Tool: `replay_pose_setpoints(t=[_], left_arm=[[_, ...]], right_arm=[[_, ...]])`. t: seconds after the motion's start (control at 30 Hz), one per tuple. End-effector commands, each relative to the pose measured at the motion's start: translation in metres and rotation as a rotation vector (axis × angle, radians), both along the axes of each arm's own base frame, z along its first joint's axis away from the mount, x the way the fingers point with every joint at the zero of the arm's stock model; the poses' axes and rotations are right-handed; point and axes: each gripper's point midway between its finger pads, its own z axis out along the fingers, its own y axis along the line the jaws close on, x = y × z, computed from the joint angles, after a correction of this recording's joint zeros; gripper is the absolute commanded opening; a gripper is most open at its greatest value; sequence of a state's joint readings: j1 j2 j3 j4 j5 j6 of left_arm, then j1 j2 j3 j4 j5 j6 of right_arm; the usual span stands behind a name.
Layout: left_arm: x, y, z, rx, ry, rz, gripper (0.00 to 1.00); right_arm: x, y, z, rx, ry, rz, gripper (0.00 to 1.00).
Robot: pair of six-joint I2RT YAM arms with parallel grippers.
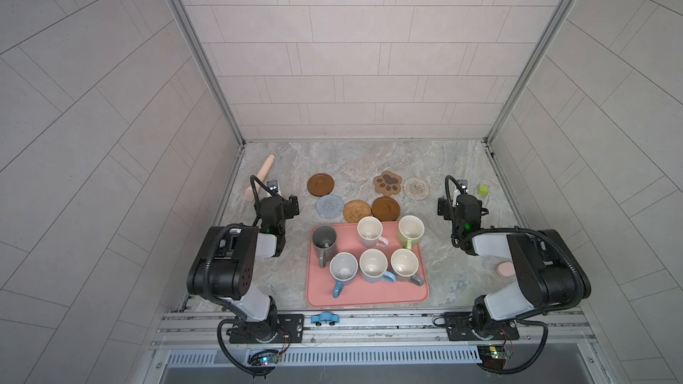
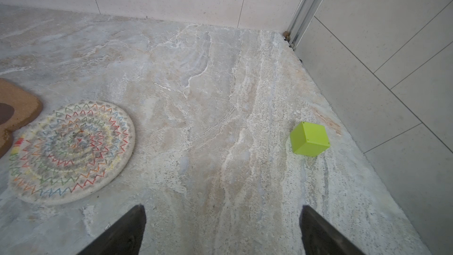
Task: Place cups on coasters
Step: Move the coaster to the top-left of the table.
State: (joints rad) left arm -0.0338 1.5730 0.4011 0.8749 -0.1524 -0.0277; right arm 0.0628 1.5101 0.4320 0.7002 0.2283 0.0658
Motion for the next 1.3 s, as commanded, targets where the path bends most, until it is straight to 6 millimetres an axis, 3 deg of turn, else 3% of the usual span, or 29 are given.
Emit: replay_pose_setpoints(t=[0.0, 0.1, 0.2, 0.33, 0.5, 0.73, 0.87, 1.1, 1.27], left_arm=[[-0.007, 0.001, 0.033, 0.013, -0.032, 0.019, 1.0], [-0.018, 0.004, 0.071, -0.072, 0.064, 0.077, 1.0], [-0.018, -0.031, 0.106, -0.168, 0.147, -0.078, 1.0], [-0.023, -0.06, 0.117, -0.21, 0.333, -0.112, 1.0], [-0.014, -0.088, 0.102, -0.225, 0.546, -0.121, 1.0], [0.014, -0.121, 0.06, -0.267, 0.693, -0.113, 1.0], [0.034, -0.121, 0.042, -0.252, 0.772, -0.037, 0.95], [0.053, -0.109, -0.002, -0.201, 0.914, 0.089, 0.73], [0.065, -0.094, -0.007, -0.351, 0.852, 0.14, 0.61]], right_arm=[[0.008, -0.002, 0.035, -0.03, -0.016, 0.001, 0.99], [0.009, -0.005, 0.066, -0.001, 0.108, -0.048, 0.99], [0.003, -0.004, 0.083, 0.059, 0.241, -0.085, 0.99], [-0.014, 0.007, 0.085, 0.155, 0.407, -0.102, 0.99], [-0.033, 0.034, 0.085, 0.29, 0.439, -0.035, 1.0], [-0.064, 0.046, 0.084, 0.356, 0.453, 0.0, 0.99], [-0.082, 0.047, 0.076, 0.389, 0.469, -0.016, 1.0], [-0.109, 0.046, 0.071, 0.4, 0.466, -0.012, 1.0], [-0.119, 0.045, 0.071, 0.409, 0.471, -0.025, 0.99]])
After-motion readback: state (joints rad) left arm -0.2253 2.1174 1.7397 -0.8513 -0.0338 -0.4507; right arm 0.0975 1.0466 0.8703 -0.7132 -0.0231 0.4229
